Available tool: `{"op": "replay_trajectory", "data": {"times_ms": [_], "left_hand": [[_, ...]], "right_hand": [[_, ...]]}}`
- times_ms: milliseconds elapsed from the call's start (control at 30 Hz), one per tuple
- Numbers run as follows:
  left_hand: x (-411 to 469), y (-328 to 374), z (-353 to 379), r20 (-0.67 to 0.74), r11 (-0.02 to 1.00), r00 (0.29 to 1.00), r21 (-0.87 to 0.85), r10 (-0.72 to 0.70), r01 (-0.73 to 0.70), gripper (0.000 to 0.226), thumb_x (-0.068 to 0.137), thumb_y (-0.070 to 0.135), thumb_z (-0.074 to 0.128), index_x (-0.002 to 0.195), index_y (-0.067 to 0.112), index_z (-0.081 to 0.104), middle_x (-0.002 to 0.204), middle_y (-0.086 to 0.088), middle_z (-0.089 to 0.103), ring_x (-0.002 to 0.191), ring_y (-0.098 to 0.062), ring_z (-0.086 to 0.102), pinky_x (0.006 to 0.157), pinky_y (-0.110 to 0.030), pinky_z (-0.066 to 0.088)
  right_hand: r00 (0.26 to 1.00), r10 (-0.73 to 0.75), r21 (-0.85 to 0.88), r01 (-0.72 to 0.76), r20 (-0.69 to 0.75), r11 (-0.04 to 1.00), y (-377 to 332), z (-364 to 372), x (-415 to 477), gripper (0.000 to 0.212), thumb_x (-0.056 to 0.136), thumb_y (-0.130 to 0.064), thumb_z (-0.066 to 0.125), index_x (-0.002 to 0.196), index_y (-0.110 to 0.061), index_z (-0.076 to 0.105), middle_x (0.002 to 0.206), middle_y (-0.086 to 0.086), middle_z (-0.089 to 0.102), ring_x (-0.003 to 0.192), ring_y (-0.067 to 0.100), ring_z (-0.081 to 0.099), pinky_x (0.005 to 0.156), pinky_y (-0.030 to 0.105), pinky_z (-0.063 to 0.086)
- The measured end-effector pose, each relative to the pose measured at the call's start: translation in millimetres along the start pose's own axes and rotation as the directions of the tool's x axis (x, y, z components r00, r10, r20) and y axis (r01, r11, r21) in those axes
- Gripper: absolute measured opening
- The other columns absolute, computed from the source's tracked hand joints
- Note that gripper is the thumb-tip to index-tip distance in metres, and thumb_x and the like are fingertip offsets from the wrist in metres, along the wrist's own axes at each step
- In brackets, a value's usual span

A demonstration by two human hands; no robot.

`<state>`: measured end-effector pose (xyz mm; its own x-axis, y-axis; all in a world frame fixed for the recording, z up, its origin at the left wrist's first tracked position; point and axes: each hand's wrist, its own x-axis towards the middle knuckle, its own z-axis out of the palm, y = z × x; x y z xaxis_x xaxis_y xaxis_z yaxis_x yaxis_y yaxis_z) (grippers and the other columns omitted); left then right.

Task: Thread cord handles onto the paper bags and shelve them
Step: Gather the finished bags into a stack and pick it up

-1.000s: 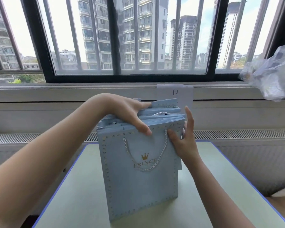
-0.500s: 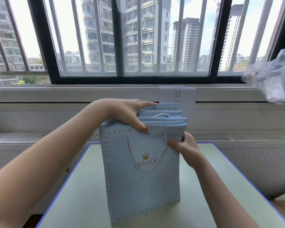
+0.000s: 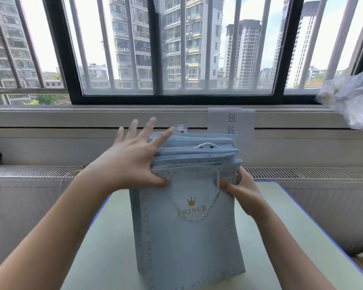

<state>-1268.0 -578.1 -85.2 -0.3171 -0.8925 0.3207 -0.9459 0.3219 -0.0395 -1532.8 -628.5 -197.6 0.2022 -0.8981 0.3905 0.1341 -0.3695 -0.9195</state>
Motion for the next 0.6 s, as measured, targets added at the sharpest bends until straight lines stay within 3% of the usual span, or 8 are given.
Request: {"op": "replay_trajectory", "data": {"times_ms": [67,100,167,233,333,433,500,600], "left_hand": [[-29.7,0.6,24.7,-0.314,0.916,0.942,-0.401,-0.116,-0.020,0.118,0.055,0.071,0.072,0.140,0.059,-0.009,0.157,0.015,-0.013,0.146,-0.014,-0.008,0.119,-0.040,0.004],[-38.2,1.3,42.9,-0.404,0.779,0.886,-0.621,-0.227,-0.084,0.120,0.051,0.075,0.073,0.142,0.057,-0.004,0.158,0.018,-0.004,0.146,-0.006,0.003,0.118,-0.035,0.013],[-46.7,0.6,80.5,-0.343,0.409,0.834,-0.899,-0.432,-0.158,0.134,0.042,0.079,0.074,0.148,0.042,0.002,0.157,0.009,0.020,0.134,0.002,0.034,0.107,-0.027,0.037],[-47.5,-1.5,103.5,-0.178,0.178,0.868,-0.978,-0.464,-0.106,0.148,0.033,0.076,0.080,0.152,0.018,0.013,0.143,-0.010,0.045,0.106,0.003,0.060,0.078,-0.016,0.051],[-34.7,-10.1,110.7,-0.127,0.151,0.914,-0.986,-0.386,-0.074,0.141,0.029,0.072,0.083,0.141,0.005,0.030,0.107,0.002,0.070,0.086,-0.002,0.068,0.064,-0.016,0.052],[-22.9,-4.1,112.6,-0.107,0.168,0.941,-0.984,-0.320,-0.055,0.133,0.029,0.074,0.081,0.134,0.005,0.038,0.090,0.014,0.072,0.082,-0.003,0.069,0.062,-0.017,0.052],[-13.7,-12.1,118.9,-0.086,0.229,0.949,-0.973,-0.305,-0.015,0.129,0.033,0.078,0.077,0.134,0.006,0.039,0.099,0.012,0.072,0.090,-0.004,0.067,0.069,-0.020,0.054],[-3.3,-34.5,124.0,-0.090,0.365,0.951,-0.930,-0.295,0.025,0.130,0.047,0.082,0.071,0.145,0.007,0.029,0.137,-0.010,0.051,0.125,-0.020,0.051,0.099,-0.037,0.047]], "right_hand": [[0.999,-0.004,0.013,0.003,0.039,1.000,0.7,1.0,-0.3,0.068,0.050,-0.035,0.085,0.108,-0.017,0.057,0.097,-0.004,0.074,0.090,0.013,0.070,0.069,0.023,0.054],[0.999,-0.005,0.021,0.004,0.053,1.000,0.7,3.0,-0.4,0.071,0.049,-0.037,0.087,0.109,-0.017,0.056,0.097,-0.004,0.073,0.091,0.014,0.070,0.070,0.023,0.054],[0.997,-0.004,0.043,0.001,0.074,0.999,3.4,7.4,-0.2,0.079,0.045,-0.045,0.090,0.111,-0.016,0.056,0.099,-0.001,0.073,0.092,0.016,0.069,0.070,0.024,0.054],[0.998,0.005,0.083,-0.011,0.070,0.997,3.2,11.5,-1.2,0.082,0.044,-0.047,0.091,0.111,-0.015,0.057,0.099,0.002,0.073,0.090,0.019,0.070,0.068,0.026,0.055],[0.997,0.001,0.099,-0.009,0.075,0.995,5.7,10.6,-0.8,0.065,0.050,-0.031,0.085,0.107,-0.014,0.060,0.097,0.003,0.074,0.088,0.019,0.070,0.066,0.026,0.055],[0.995,0.016,0.077,-0.024,0.103,0.997,8.4,12.0,-0.6,0.064,0.048,-0.031,0.083,0.105,-0.012,0.063,0.096,0.001,0.074,0.090,0.018,0.070,0.068,0.027,0.055],[0.995,0.040,0.062,-0.046,0.093,0.997,8.5,10.2,1.3,0.074,0.042,-0.037,0.088,0.106,-0.012,0.063,0.099,0.002,0.073,0.093,0.020,0.069,0.071,0.030,0.056],[0.992,0.024,0.046,-0.030,0.121,0.999,10.1,4.2,3.5,0.066,0.050,-0.030,0.083,0.110,-0.012,0.063,0.104,0.004,0.072,0.097,0.022,0.068,0.074,0.031,0.055]]}}
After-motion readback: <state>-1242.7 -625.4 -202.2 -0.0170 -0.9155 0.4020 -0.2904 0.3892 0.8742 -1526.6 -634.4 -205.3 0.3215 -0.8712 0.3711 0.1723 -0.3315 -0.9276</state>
